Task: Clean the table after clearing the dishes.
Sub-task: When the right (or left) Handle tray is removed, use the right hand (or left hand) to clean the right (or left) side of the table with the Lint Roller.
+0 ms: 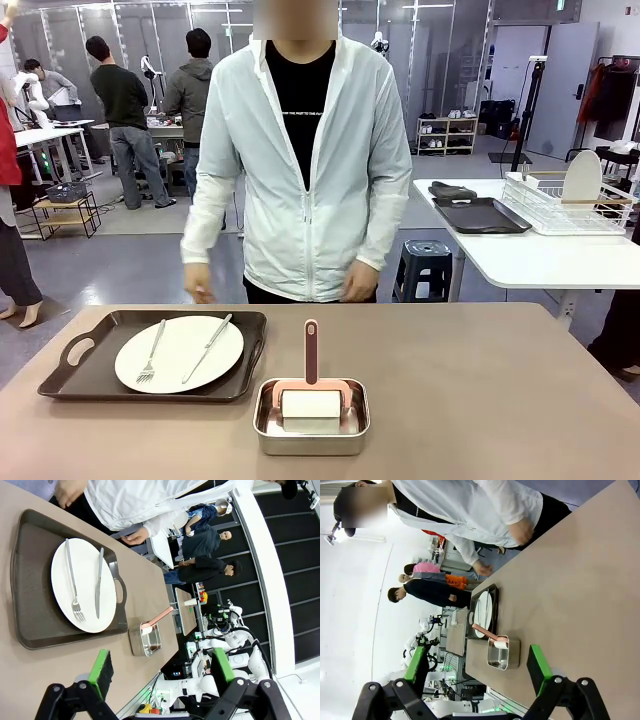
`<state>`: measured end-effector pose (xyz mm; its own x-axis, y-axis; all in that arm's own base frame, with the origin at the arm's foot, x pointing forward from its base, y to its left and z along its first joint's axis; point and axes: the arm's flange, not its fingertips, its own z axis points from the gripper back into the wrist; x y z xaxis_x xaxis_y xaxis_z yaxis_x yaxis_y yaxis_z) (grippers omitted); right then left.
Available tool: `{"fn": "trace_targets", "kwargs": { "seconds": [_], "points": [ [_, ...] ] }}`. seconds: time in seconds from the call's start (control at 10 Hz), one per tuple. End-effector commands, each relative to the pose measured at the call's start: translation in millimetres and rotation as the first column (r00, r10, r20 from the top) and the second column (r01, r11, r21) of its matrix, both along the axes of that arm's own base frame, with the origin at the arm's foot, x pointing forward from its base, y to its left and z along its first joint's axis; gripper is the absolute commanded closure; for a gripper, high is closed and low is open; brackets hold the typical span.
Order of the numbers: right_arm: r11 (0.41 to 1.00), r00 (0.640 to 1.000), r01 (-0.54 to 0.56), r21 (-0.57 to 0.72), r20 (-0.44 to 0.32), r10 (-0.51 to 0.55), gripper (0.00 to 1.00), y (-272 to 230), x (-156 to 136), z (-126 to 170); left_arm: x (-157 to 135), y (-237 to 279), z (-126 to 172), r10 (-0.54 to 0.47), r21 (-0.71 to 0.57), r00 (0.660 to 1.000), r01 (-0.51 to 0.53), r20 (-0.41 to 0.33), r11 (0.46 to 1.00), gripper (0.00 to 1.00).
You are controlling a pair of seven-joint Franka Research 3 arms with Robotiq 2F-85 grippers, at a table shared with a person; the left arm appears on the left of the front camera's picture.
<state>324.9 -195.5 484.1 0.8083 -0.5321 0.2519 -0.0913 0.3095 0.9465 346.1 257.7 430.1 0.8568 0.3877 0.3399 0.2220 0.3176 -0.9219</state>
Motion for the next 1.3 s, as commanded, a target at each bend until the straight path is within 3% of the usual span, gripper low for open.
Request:
{"fn": "trace_targets", "kwargs": {
  "seconds": [0.0,1.2],
  "points": [
    [1.000,1.000,-0.008,0.005,0.000,0.008,0.00,1.9,0.8,0.6,-2.4,2.0,1.2,0.000,-0.001,1.000,0.000,0.005,1.000,0.00],
    [1.000,1.000,-0.008,0.005,0.000,0.008,0.00,1.9,0.8,0.6,-2.4,2.0,1.2,0.000,-0.001,1.000,0.000,0.005,1.000,0.00]
  ]
}}
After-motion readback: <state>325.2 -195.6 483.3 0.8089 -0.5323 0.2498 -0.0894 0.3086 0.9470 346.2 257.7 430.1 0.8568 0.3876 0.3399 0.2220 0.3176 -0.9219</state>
